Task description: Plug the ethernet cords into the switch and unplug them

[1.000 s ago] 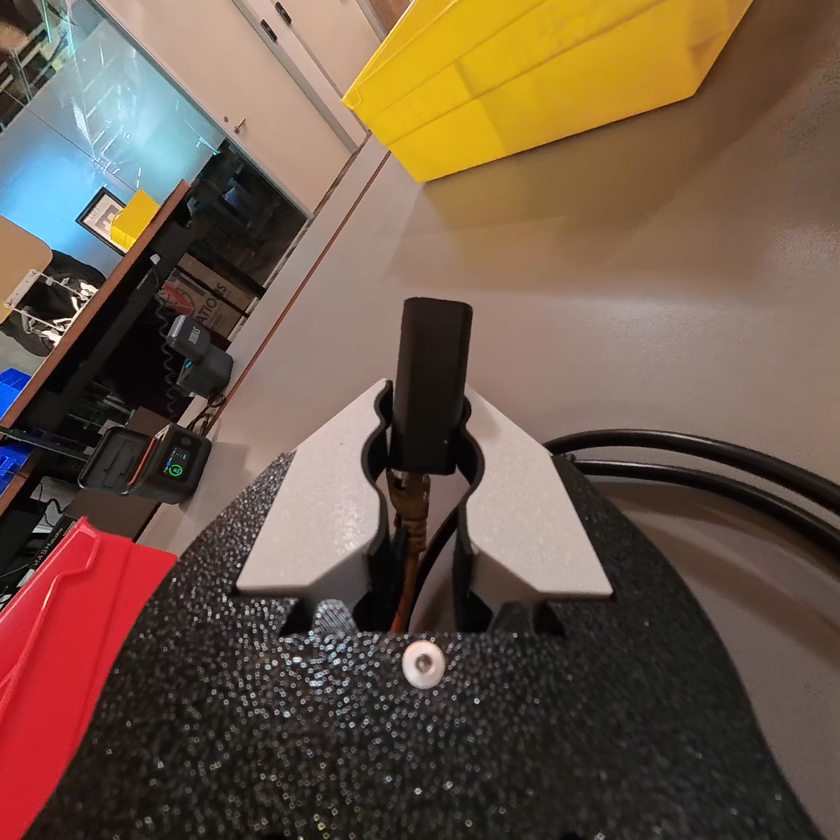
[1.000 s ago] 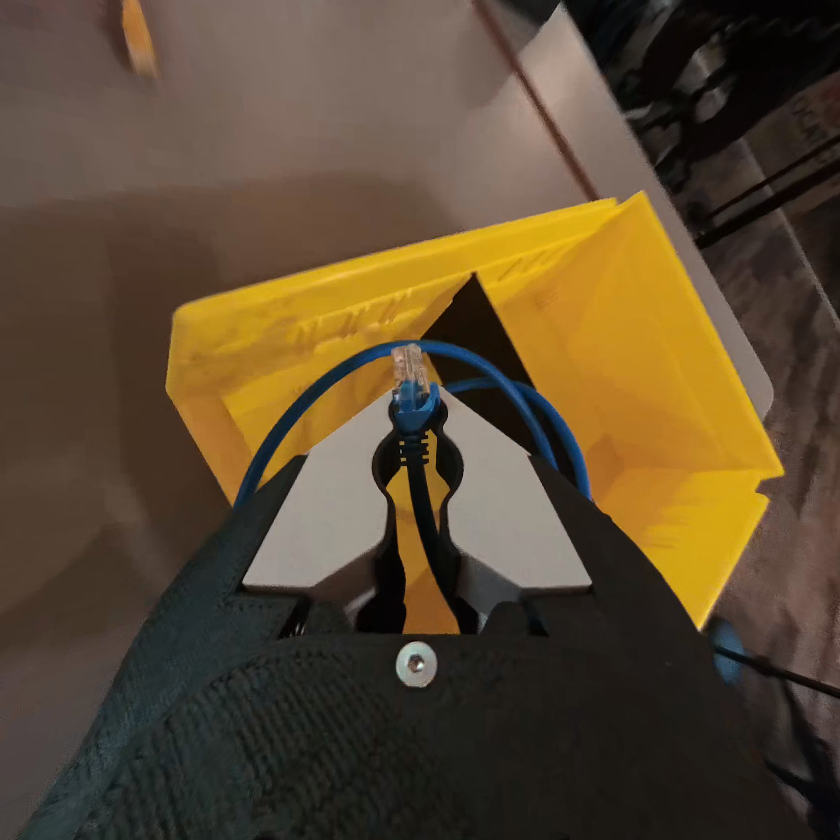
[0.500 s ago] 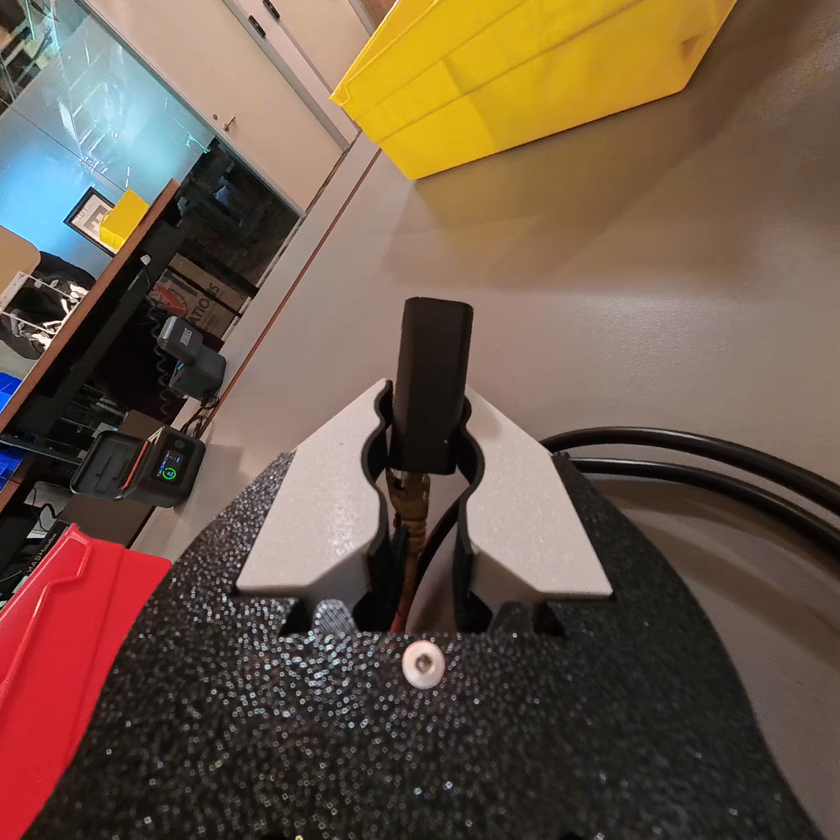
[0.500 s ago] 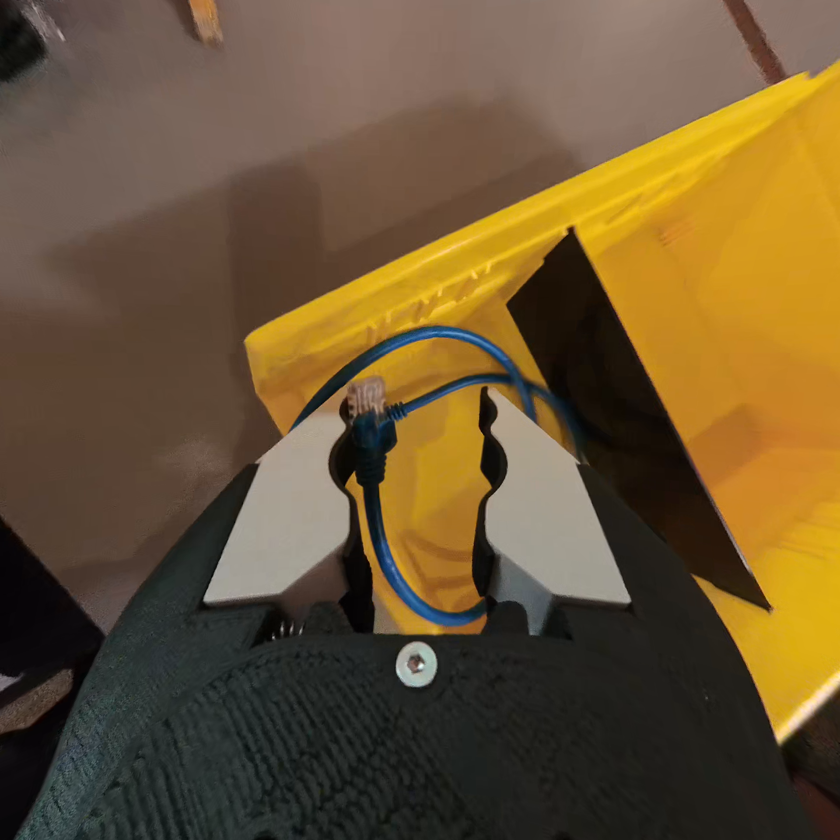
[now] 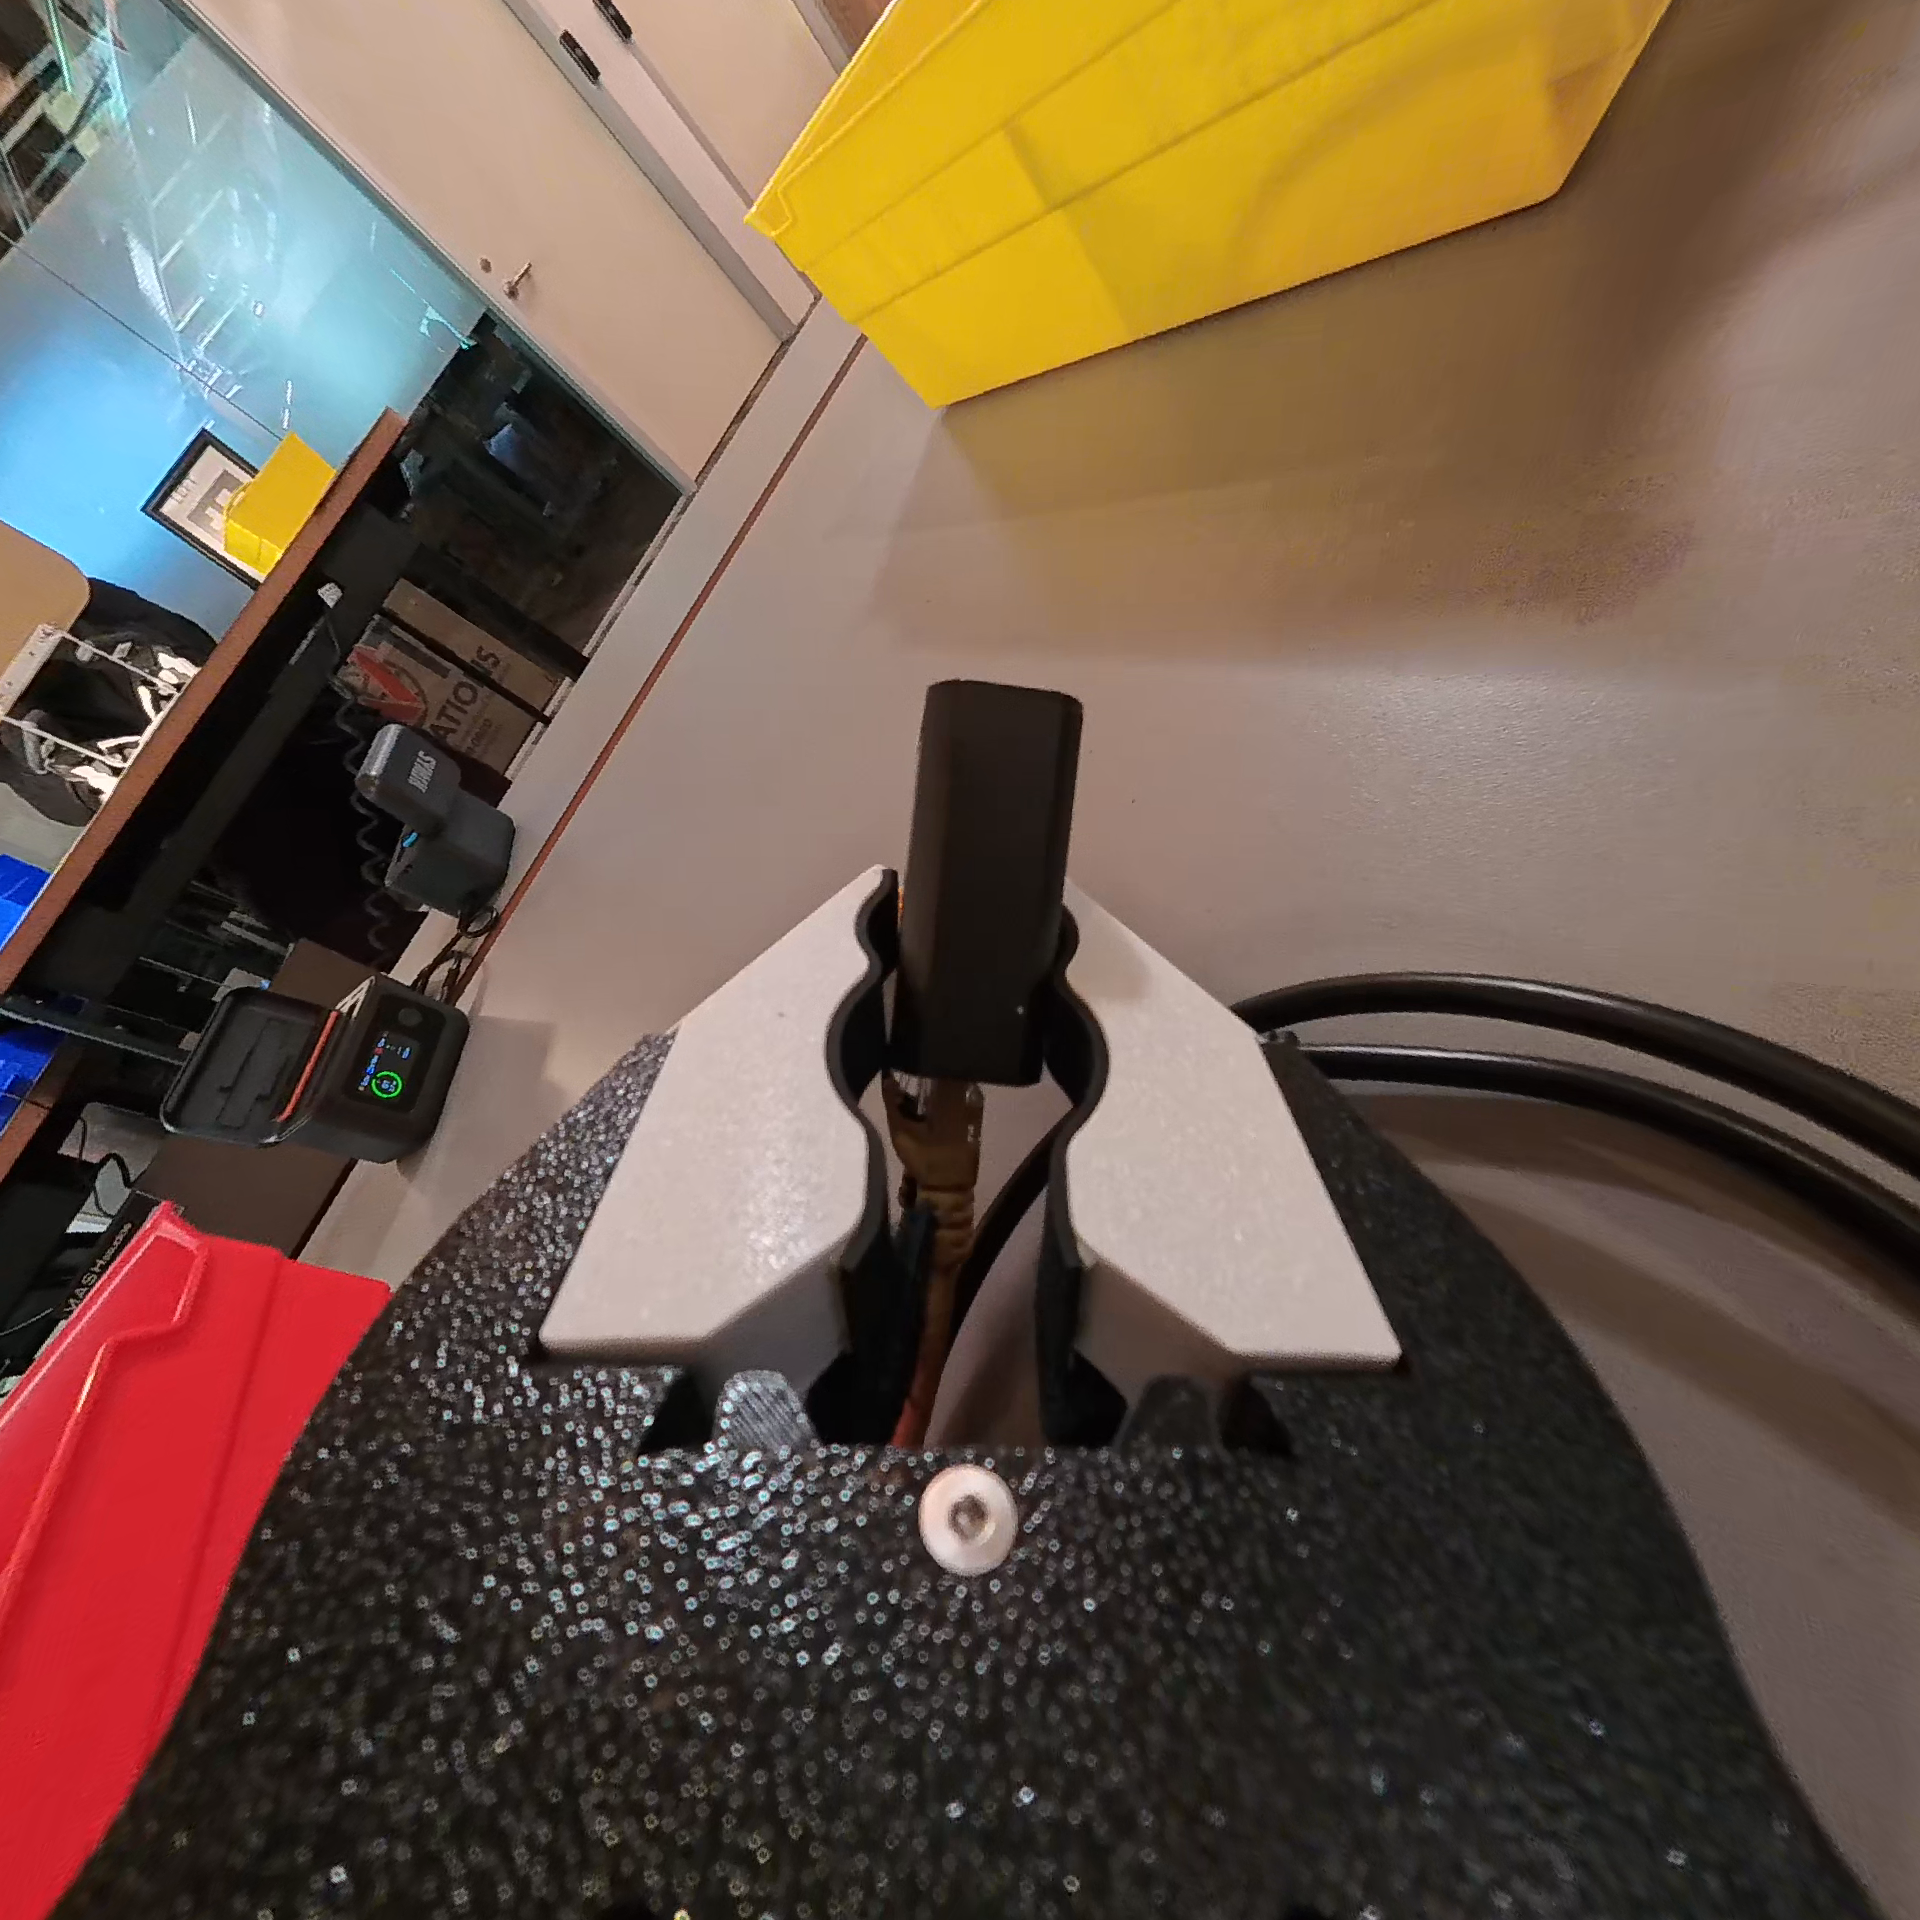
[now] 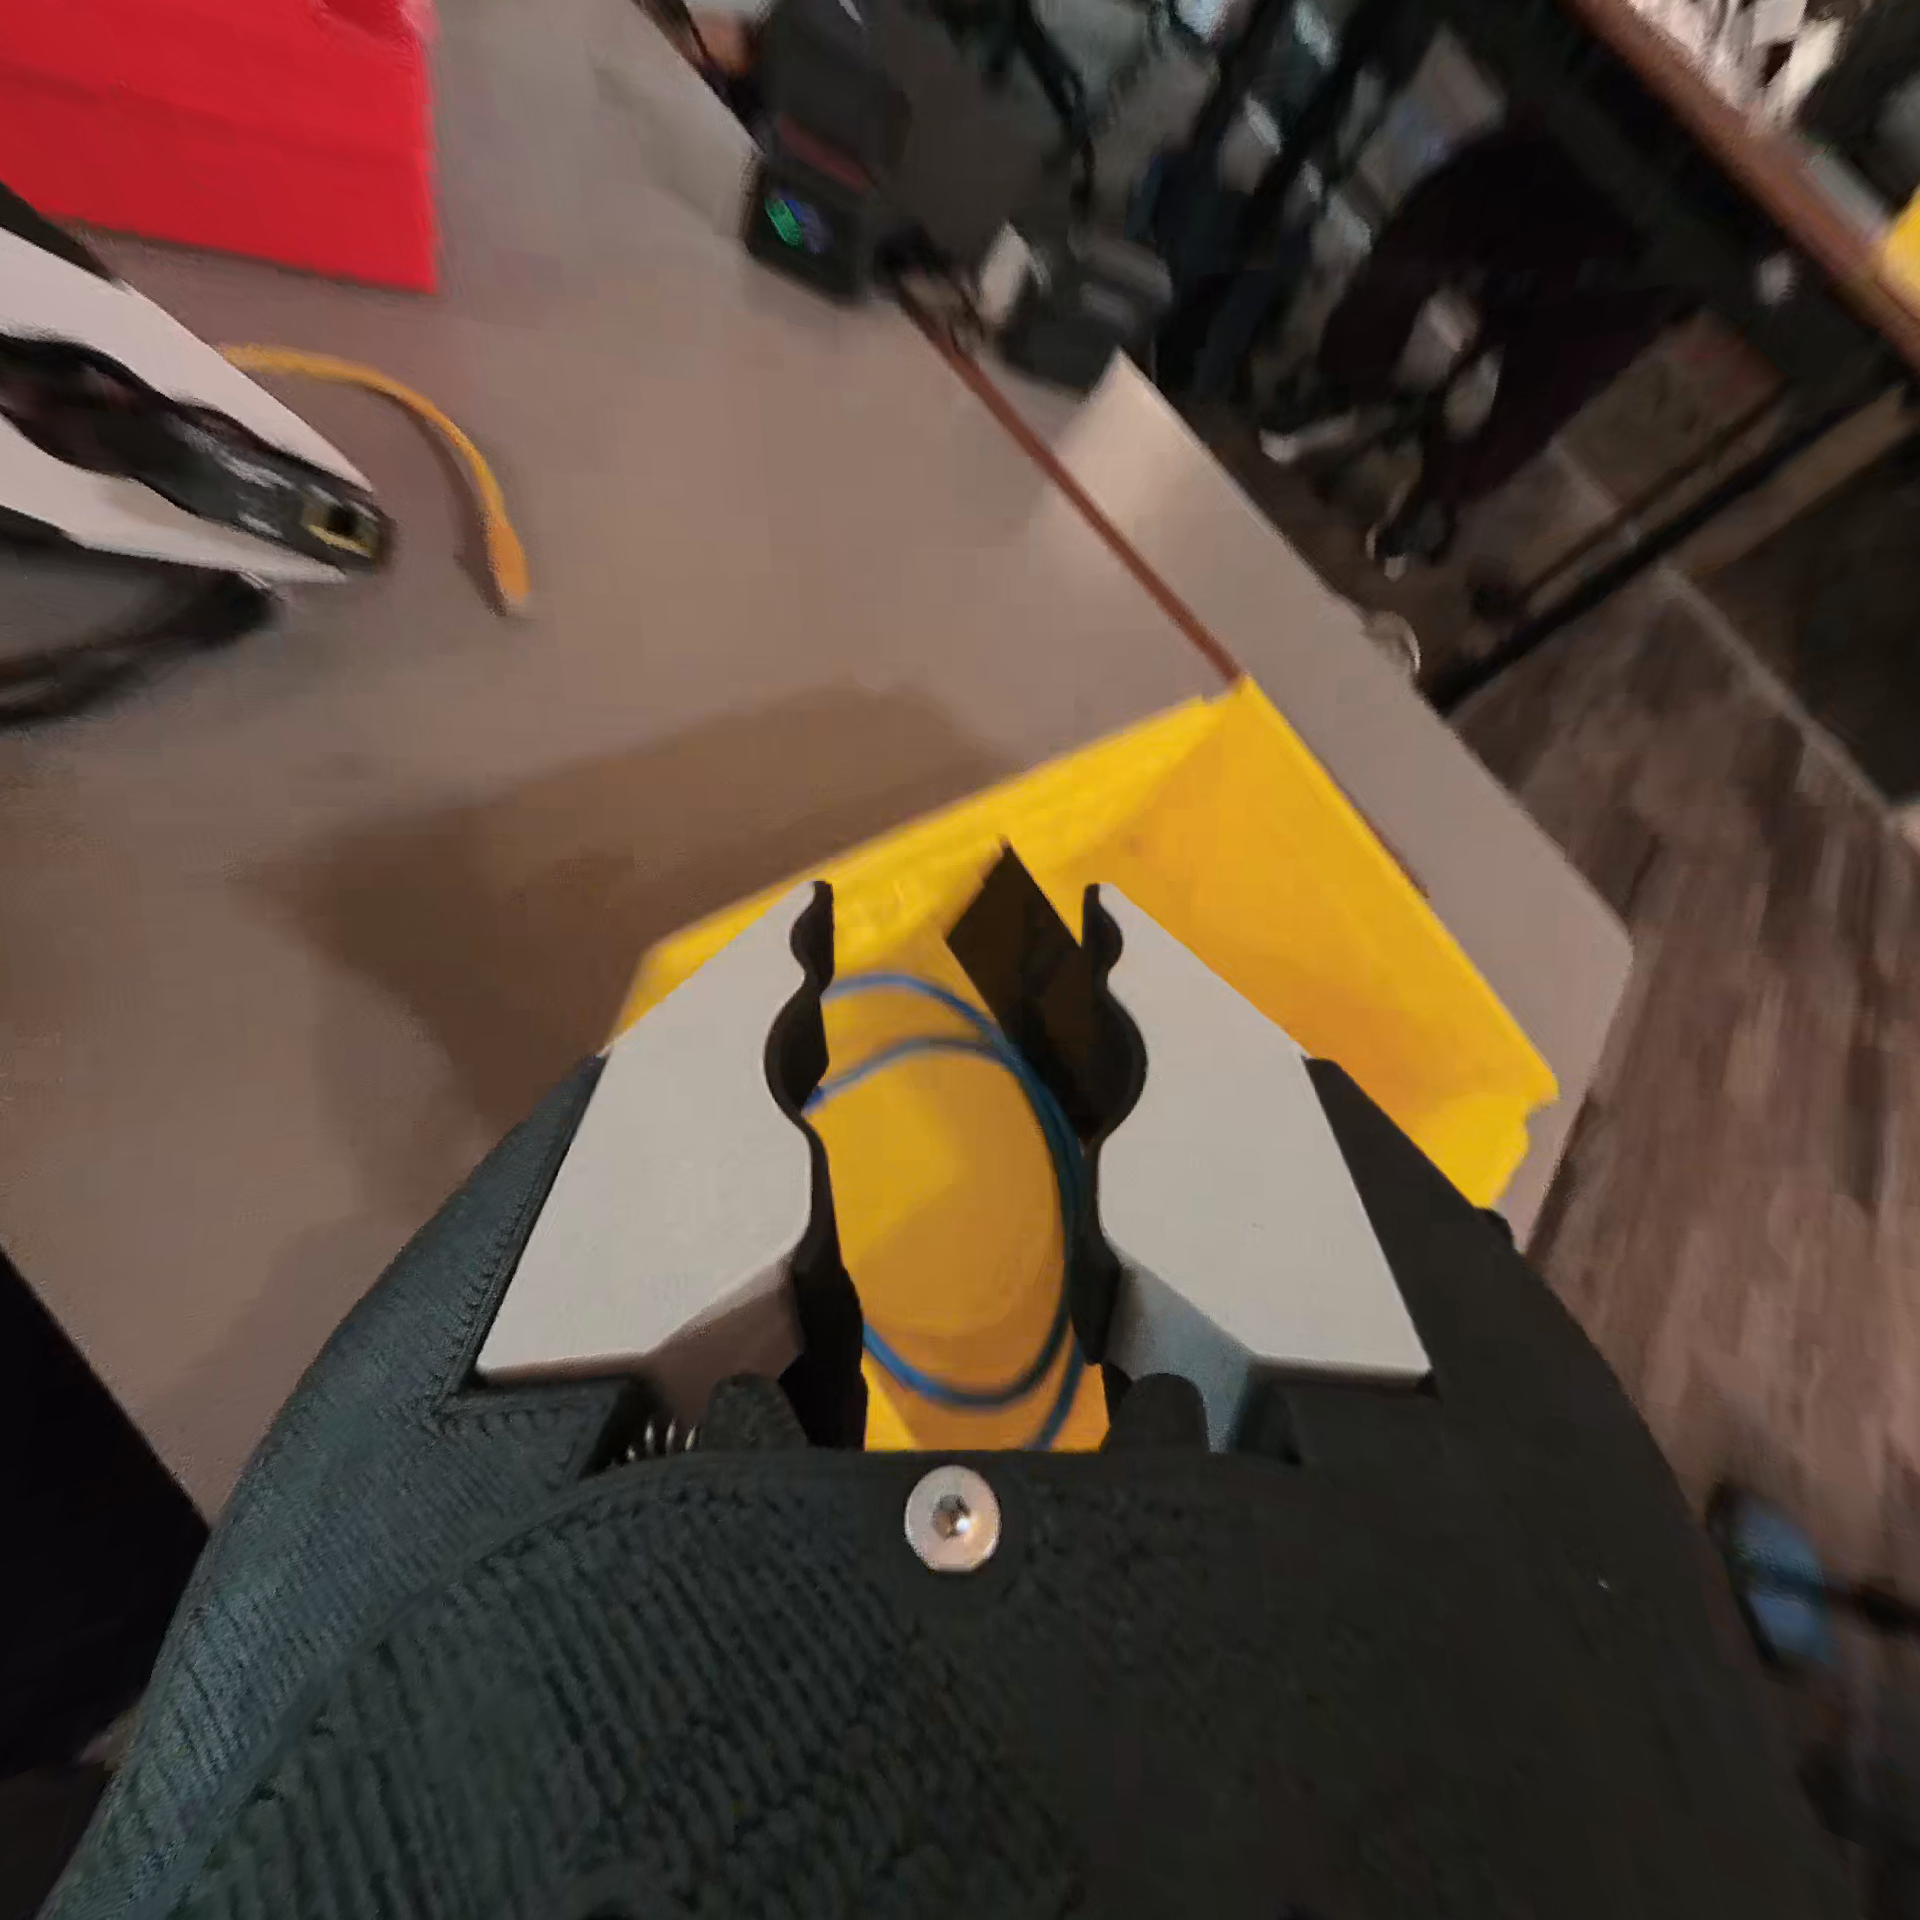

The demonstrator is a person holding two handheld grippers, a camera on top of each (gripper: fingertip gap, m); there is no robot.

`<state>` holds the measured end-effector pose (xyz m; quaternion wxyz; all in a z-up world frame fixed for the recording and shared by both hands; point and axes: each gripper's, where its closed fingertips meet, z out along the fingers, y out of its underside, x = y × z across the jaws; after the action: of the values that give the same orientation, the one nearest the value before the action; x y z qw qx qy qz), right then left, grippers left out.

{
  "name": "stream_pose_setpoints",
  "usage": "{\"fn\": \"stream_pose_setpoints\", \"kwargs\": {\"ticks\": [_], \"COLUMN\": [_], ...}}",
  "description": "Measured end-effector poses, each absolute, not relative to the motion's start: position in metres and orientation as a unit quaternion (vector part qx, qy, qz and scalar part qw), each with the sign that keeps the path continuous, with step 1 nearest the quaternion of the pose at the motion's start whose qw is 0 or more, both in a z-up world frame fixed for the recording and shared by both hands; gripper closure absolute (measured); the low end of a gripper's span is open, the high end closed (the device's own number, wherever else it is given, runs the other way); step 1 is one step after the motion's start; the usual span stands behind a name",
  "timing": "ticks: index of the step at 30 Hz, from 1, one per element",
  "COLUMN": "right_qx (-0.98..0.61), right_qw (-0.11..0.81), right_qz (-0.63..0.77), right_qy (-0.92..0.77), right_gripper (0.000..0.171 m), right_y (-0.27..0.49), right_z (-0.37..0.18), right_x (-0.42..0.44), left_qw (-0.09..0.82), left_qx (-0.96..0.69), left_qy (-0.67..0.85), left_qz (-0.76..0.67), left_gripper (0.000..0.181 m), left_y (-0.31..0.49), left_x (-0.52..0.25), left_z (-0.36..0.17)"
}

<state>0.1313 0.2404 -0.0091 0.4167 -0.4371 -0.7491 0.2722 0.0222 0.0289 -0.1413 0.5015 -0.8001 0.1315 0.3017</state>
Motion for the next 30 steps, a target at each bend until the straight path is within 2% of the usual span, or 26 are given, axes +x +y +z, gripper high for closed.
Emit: {"fn": "stream_pose_setpoints", "kwargs": {"ticks": [4, 9, 11, 15, 22, 27, 30], "right_qx": [-0.321, -0.221, -0.208, -0.207, -0.225, -0.266, -0.287], "right_qw": [0.43, 0.416, 0.445, 0.501, 0.453, 0.421, 0.385], "right_qz": [0.321, 0.333, 0.335, 0.377, 0.488, 0.533, 0.571], "right_qy": [-0.78, -0.817, -0.804, -0.751, -0.711, -0.684, -0.666], "right_gripper": [0.128, 0.131, 0.13, 0.13, 0.129, 0.129, 0.129], "right_y": [0.157, 0.064, 0.045, 0.024, 0.014, 0.022, 0.02], "right_z": [0.001, -0.039, -0.055, -0.073, -0.071, -0.064, -0.056], "right_x": [0.108, 0.082, 0.069, 0.058, 0.064, 0.061, 0.061], "left_qw": [0.503, 0.508, 0.51, 0.524, 0.578, 0.661, 0.734], "left_qx": [-0.799, -0.797, -0.796, -0.792, -0.766, -0.727, -0.67], "left_qy": [0.131, 0.133, 0.133, 0.12, 0.077, 0.059, 0.096], "left_qz": [0.301, 0.298, 0.296, 0.29, 0.27, 0.178, 0.061], "left_gripper": [0.158, 0.158, 0.158, 0.158, 0.158, 0.159, 0.159], "left_y": [0.028, 0.027, 0.027, 0.025, 0.021, 0.019, 0.014], "left_x": [0.022, 0.023, 0.024, 0.022, 0.014, 0.03, 0.066], "left_z": [-0.141, -0.14, -0.139, -0.134, -0.109, -0.062, -0.025]}}
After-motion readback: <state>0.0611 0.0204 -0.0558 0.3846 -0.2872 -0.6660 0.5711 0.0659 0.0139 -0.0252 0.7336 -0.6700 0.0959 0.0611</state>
